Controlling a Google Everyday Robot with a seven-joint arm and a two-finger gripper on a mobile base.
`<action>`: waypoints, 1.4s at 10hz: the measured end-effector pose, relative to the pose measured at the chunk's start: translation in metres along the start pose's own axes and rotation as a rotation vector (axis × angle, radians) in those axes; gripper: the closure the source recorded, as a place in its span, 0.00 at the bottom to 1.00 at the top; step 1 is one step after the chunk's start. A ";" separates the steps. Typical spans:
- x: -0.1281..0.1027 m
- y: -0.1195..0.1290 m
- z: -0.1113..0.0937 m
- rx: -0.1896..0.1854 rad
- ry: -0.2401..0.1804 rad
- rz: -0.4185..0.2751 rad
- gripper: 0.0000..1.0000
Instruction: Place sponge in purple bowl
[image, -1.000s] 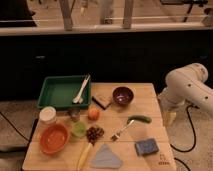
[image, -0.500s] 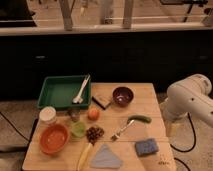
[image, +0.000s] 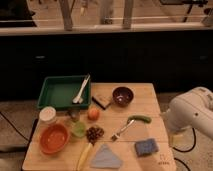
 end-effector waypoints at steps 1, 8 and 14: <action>-0.002 0.003 0.007 -0.002 -0.001 -0.019 0.20; -0.024 0.029 0.041 -0.011 0.011 -0.165 0.20; -0.035 0.048 0.065 -0.026 0.026 -0.252 0.20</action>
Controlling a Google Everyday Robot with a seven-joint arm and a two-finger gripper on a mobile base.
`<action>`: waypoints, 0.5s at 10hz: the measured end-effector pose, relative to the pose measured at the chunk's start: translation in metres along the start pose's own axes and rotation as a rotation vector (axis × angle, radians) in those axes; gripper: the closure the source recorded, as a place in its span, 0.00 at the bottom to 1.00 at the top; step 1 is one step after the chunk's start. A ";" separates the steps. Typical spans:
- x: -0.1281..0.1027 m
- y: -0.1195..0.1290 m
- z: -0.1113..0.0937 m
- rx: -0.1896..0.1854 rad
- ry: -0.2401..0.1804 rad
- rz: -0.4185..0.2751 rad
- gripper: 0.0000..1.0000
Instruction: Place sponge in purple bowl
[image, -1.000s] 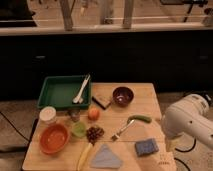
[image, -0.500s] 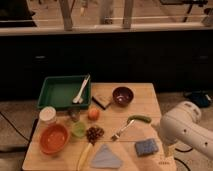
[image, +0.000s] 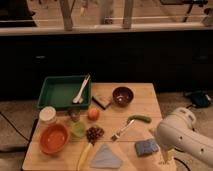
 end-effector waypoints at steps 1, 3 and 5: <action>-0.003 0.000 0.004 0.000 0.001 -0.013 0.20; -0.003 0.005 0.006 0.002 0.013 -0.024 0.20; -0.009 0.001 0.009 0.009 0.015 -0.031 0.20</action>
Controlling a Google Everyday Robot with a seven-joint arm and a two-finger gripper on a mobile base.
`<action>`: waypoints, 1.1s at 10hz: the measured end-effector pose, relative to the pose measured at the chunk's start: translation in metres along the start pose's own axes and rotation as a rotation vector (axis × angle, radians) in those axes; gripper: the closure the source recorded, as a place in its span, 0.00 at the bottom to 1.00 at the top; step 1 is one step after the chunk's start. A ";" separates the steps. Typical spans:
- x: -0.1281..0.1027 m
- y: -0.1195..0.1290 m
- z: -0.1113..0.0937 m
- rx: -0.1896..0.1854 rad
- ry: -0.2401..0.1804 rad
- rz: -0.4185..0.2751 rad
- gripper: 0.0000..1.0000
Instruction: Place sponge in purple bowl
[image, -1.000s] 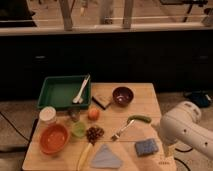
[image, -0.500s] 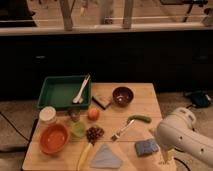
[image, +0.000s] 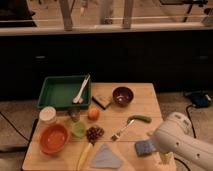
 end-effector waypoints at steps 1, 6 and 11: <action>-0.003 -0.003 0.002 0.002 0.000 -0.009 0.20; -0.016 -0.009 0.002 0.008 0.002 -0.013 0.20; -0.026 -0.013 0.008 0.015 -0.004 -0.009 0.20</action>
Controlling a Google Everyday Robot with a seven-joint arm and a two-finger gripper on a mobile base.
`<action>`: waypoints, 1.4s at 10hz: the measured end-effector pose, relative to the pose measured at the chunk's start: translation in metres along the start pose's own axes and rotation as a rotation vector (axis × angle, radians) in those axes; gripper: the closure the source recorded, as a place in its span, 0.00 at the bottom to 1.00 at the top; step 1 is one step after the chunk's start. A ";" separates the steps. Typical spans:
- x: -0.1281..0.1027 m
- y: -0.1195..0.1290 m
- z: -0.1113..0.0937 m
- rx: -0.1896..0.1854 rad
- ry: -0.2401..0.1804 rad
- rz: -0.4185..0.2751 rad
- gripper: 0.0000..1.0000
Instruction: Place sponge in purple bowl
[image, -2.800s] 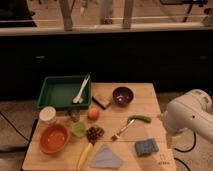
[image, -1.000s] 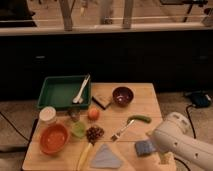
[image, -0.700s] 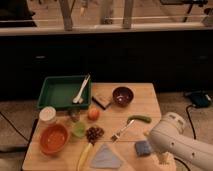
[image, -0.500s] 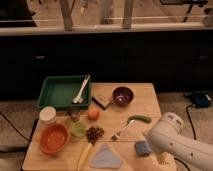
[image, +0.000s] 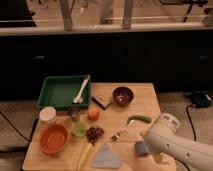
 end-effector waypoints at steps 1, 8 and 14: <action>-0.001 -0.001 0.002 0.001 -0.001 0.000 0.20; -0.005 -0.003 0.012 0.008 -0.015 -0.005 0.20; -0.005 0.000 0.022 0.009 -0.022 -0.017 0.20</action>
